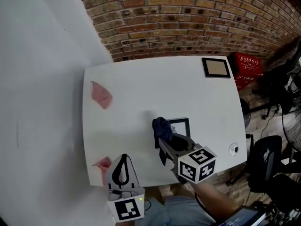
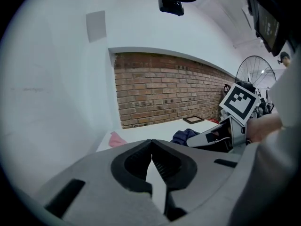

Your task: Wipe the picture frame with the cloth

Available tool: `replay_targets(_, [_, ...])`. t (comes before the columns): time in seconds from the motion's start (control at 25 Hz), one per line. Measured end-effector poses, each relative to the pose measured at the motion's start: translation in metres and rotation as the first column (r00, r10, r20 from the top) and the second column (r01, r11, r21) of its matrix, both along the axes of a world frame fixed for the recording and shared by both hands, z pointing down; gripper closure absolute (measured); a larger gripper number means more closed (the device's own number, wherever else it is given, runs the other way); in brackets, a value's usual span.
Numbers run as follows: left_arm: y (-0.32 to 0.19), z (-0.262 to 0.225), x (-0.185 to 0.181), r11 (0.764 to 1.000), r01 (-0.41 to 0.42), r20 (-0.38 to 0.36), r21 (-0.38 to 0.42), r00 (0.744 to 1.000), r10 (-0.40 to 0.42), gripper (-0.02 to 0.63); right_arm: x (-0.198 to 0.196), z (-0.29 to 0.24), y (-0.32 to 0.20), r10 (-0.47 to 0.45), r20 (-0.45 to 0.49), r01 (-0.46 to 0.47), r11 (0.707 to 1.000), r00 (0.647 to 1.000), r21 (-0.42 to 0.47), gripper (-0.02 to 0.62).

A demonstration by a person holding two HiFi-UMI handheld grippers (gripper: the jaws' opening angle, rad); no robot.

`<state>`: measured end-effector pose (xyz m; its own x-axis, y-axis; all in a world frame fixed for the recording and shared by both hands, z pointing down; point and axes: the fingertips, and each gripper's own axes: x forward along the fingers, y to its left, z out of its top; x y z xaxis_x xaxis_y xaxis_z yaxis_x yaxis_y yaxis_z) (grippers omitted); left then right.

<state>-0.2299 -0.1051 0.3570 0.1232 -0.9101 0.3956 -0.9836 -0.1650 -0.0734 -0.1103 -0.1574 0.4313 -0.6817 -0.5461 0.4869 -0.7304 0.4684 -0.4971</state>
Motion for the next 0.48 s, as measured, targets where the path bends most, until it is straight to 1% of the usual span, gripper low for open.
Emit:
replay_targets(0.2, [-0.005, 0.021, -0.011, 0.998, 0.009, -0.013, -0.054, 1.000, -0.010, 0.597, -0.011, 0.022, -0.004, -0.011, -0.011, 0.011, 0.999, 1.000, -0.053, 0.486])
replay_targets(0.48, [-0.017, 0.048, -0.016, 0.995, 0.000, -0.024, -0.104, 1.000, -0.003, 0.597, -0.016, 0.049, -0.013, -0.011, -0.021, 0.009, 0.994, 1.000, -0.105, 0.486])
